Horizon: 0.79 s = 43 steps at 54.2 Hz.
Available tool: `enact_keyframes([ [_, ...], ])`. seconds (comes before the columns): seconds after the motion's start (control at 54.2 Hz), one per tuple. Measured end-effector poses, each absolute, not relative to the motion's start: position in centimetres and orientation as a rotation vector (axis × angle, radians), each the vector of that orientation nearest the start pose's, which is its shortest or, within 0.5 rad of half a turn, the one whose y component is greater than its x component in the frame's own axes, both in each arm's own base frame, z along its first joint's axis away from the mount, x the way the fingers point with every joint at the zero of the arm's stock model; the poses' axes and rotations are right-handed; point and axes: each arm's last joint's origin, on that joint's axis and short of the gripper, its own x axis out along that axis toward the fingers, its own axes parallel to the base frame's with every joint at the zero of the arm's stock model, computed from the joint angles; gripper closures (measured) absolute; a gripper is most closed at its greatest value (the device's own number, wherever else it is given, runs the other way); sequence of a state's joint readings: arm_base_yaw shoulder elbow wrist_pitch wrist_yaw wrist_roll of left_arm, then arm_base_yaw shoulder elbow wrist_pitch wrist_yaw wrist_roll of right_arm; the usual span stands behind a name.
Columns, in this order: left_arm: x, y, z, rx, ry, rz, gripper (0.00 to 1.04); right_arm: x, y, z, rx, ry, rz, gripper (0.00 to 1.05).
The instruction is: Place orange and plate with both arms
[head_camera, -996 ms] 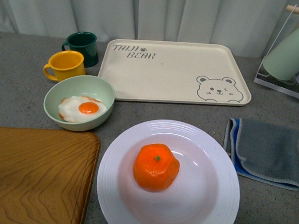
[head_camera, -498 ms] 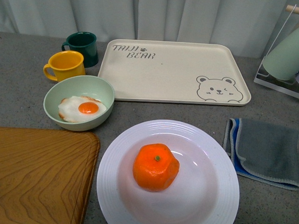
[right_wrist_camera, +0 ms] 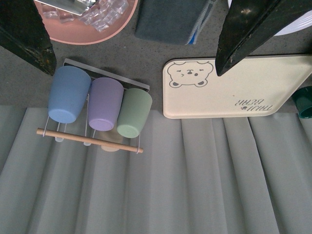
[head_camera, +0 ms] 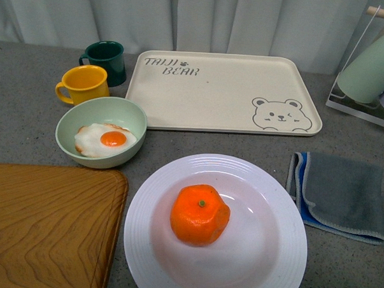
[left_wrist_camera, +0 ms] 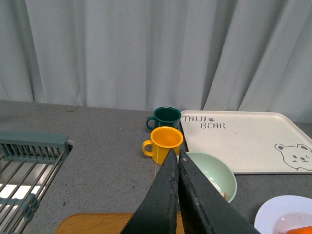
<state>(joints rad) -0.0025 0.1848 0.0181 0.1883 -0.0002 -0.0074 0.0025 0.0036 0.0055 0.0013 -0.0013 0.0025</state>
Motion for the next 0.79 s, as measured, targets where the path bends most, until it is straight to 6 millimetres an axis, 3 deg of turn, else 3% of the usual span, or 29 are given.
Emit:
enact_keyframes([
  [0.424, 9.7, 0.0, 17.0, -0.007, -0.015, -0.003, 1.01, 9.8, 0.0, 16.5, 0.002, -0.003, 0.004, 0.09],
  [0.793, 9.7, 0.0, 17.0, -0.007, -0.017, -0.003, 0.38, 9.8, 0.0, 16.4, -0.02, 0.046, -0.022, 0.09],
])
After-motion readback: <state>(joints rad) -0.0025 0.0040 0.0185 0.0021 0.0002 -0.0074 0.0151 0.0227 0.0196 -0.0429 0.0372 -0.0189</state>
